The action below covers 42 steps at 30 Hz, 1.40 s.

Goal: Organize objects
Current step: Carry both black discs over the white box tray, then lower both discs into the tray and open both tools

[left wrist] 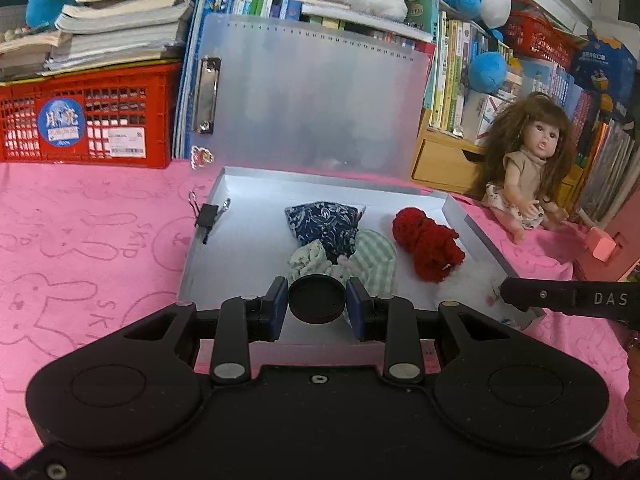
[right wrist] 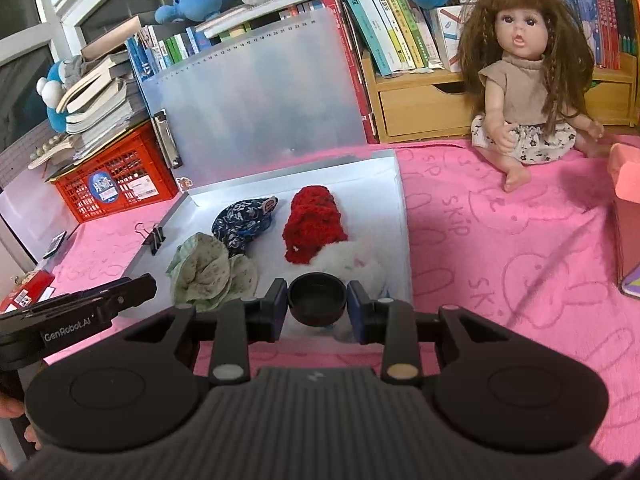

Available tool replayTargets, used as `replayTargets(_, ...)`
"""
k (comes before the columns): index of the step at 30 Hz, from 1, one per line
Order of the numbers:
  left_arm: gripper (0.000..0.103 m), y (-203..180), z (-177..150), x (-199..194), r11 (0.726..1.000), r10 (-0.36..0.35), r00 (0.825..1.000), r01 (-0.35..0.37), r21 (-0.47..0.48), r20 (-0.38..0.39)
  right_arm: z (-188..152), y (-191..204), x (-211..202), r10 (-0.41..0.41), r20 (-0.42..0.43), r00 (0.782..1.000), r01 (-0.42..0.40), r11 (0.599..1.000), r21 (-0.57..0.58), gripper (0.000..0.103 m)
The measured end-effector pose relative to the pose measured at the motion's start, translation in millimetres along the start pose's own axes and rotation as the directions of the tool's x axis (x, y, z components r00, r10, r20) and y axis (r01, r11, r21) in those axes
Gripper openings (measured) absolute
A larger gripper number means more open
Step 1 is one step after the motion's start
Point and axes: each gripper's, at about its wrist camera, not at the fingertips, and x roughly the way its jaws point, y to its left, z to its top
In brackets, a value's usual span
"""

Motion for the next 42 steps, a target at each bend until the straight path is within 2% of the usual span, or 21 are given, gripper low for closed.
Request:
replayTargets(13,0.030,-14,-6,30,1.000,-0.001,0.998,0.003,0.025,-0.061,5,7,22,-0.008,-0.022,1.000,0.007,0.999,-0.032,0.036)
replayTargets(22,0.030,-18,3,54,0.999,0.038,0.996,-0.036,0.028,-0.076,20,4,41,-0.004,-0.024,1.000,0.004,1.000,-0.006,0.036)
replayTargets(30,0.030,-15,8,77,0.997,0.081,0.993,-0.080,0.015,-0.088,33,10,62,-0.034,-0.022,0.999,0.033,0.999,-0.043,0.037)
replayTargets(36,0.030,-17,7,76,0.996,0.083,0.993,-0.081,0.029,-0.086,42,10,67,-0.061,-0.034,0.998,0.060,0.997,-0.041,0.037)
replayTargets(42,0.030,-13,3,67,0.995,0.094,0.992,-0.091,0.030,-0.083,27,11,50,-0.045,-0.065,0.997,0.039,0.994,-0.099,0.037)
